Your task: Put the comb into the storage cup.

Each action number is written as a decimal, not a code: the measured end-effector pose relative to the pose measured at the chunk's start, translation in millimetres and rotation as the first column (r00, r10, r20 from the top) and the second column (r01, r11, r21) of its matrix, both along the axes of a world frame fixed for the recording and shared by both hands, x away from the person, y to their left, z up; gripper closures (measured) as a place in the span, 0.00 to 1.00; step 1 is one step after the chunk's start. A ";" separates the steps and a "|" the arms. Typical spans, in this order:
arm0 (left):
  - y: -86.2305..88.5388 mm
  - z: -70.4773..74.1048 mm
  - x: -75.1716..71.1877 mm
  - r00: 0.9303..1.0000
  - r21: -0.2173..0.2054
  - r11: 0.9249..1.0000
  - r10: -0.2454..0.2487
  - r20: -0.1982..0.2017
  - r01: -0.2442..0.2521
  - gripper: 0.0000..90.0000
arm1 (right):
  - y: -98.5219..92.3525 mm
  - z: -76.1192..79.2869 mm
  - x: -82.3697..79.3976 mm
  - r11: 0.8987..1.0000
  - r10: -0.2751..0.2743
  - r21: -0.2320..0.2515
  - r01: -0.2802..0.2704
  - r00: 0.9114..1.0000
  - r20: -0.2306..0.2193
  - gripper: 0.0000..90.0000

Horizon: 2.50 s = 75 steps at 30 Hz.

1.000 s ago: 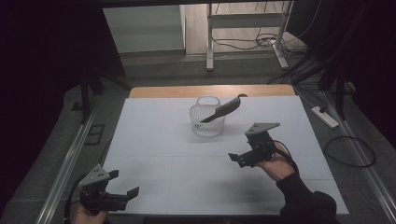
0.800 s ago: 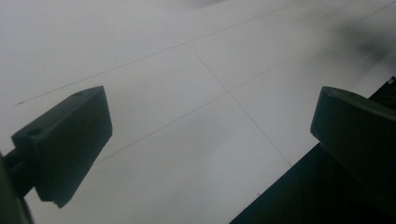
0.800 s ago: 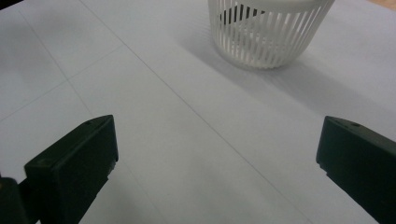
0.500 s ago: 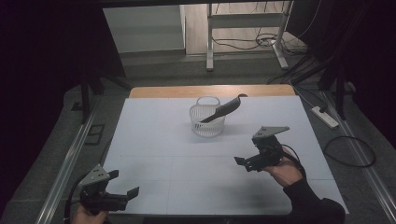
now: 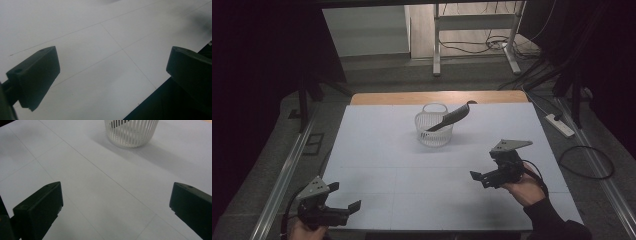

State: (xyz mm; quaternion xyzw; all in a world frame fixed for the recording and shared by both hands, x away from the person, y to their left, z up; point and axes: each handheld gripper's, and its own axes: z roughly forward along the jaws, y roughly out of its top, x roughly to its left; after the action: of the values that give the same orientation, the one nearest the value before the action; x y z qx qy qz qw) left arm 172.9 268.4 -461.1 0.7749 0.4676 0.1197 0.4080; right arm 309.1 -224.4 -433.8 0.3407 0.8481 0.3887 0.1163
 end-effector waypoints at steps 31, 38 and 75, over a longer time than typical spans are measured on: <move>-0.3 0.0 0.0 1.000 0.002 1.000 0.002 0.000 -0.002 0.00 | -37.6 -2.4 -26.5 0.997 -0.071 -0.018 0.071 0.997 0.003 0.00; -0.5 0.0 0.0 1.000 0.004 1.000 0.003 0.001 -0.003 0.00 | -44.1 -3.4 -32.0 0.996 -0.082 -0.024 0.082 0.997 0.003 0.00; 0.8 0.3 -0.4 1.000 0.006 1.000 0.025 0.007 -0.025 0.00 | -83.7 -8.7 -64.0 0.980 -0.191 -0.053 0.191 0.981 -0.003 0.00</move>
State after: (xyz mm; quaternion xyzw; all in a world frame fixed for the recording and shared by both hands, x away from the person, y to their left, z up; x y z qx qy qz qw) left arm 172.5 269.2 -460.9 0.7698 0.4757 0.1287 0.4057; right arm 245.1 -308.1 -442.5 0.4191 0.8218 0.3520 0.1583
